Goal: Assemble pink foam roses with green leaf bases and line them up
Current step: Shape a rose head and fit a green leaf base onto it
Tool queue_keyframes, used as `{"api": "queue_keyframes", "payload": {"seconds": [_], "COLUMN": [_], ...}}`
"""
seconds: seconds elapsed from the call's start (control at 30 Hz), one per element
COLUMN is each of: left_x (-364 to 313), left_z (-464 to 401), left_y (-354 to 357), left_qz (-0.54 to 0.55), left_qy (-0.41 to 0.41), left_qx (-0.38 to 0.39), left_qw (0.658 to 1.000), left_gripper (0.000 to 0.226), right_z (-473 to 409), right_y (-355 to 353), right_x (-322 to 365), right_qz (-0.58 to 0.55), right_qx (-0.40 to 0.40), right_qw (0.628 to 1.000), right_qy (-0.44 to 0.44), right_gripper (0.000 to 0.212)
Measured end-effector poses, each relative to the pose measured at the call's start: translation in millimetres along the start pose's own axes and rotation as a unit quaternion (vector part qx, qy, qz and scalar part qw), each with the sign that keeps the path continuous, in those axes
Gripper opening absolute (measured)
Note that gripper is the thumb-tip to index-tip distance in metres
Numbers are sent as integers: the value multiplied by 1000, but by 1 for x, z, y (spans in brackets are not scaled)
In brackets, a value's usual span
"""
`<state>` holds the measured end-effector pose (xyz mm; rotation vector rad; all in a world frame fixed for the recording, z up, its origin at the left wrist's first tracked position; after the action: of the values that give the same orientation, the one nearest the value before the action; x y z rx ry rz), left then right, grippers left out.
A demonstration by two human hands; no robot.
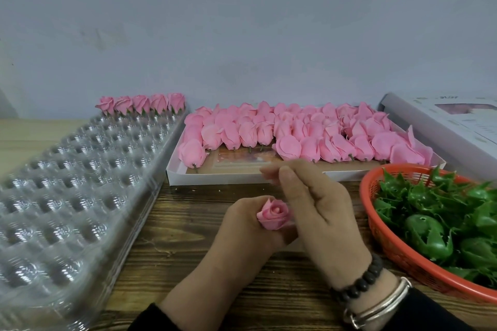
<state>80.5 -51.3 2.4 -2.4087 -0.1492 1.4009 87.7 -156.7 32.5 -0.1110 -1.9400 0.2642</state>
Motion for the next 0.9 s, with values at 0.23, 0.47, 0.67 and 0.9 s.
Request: {"api": "queue_keyframes", "payload": {"seconds": [0.23, 0.47, 0.67, 0.9], "left_x": [-11, -7, -13, -7], "left_z": [-3, 1, 1, 1], "left_y": [9, 2, -1, -4], "left_qz": [17, 10, 19, 27], "left_qy": [102, 99, 133, 89], "left_qx": [-47, -26, -47, -52], "left_qw": [994, 995, 990, 994], "left_gripper": [30, 14, 10, 5], "right_z": [4, 2, -3, 0], "right_y": [16, 14, 9, 3], "right_x": [-1, -10, -17, -6], "right_qz": [86, 122, 106, 58], "right_qx": [50, 127, 208, 142], "right_qw": [995, 980, 962, 986], "right_qy": [-15, 94, 141, 67], "right_gripper": [38, 50, 69, 52]}}
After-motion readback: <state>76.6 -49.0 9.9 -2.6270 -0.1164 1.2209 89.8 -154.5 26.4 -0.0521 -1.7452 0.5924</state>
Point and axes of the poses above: each hand's wrist, its own z-axis away from the middle knuckle, its own y-axis out of the palm, x = y × z, the point moved 3 cm from there along -z, towards the middle knuckle, and after that the axes turned 15 degrees about y, right-handed, at the moved point
